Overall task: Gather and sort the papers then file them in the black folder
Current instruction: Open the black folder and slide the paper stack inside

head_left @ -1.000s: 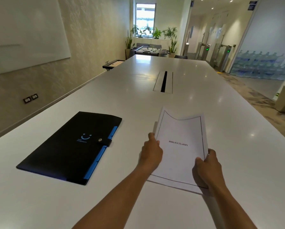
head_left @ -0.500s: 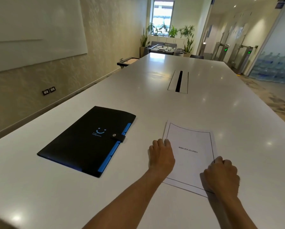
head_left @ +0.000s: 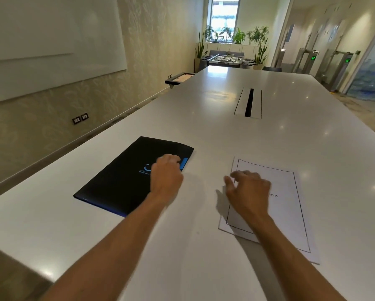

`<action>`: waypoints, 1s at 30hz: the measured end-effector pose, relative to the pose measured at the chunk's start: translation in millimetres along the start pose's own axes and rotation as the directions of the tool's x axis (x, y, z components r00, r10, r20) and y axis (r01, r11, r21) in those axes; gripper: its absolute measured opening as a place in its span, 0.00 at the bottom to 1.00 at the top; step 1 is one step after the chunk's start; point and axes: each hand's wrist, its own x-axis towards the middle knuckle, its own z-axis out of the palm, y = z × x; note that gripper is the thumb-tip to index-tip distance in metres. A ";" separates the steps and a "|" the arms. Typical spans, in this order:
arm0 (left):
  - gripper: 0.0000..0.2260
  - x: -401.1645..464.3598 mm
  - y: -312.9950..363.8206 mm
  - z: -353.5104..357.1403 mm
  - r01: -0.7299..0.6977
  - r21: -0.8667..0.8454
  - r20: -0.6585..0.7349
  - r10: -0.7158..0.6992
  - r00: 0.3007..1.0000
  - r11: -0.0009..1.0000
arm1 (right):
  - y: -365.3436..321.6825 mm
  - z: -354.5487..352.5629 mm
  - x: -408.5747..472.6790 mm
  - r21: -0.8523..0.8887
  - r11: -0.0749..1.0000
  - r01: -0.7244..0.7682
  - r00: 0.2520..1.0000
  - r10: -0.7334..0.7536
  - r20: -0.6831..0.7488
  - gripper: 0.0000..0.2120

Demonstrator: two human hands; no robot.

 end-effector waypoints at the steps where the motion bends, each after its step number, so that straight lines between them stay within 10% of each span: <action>1: 0.14 2.5 -15.2 -2.8 0.017 0.022 0.034 -0.018 0.999 1.000 | -12.3 5.8 0.9 0.011 0.999 0.050 0.999 -0.050 0.021 0.16; 8: 0.20 3.0 -78.4 3.2 0.105 0.121 0.332 -0.140 0.933 0.987 | -58.5 35.0 0.9 0.176 0.963 0.206 0.961 -0.233 0.150 0.16; 30: 0.24 -23.3 -5.3 36.1 -0.036 0.123 0.319 -0.006 0.948 0.992 | -69.4 72.3 19.4 -0.049 0.977 0.208 0.965 -0.197 0.176 0.19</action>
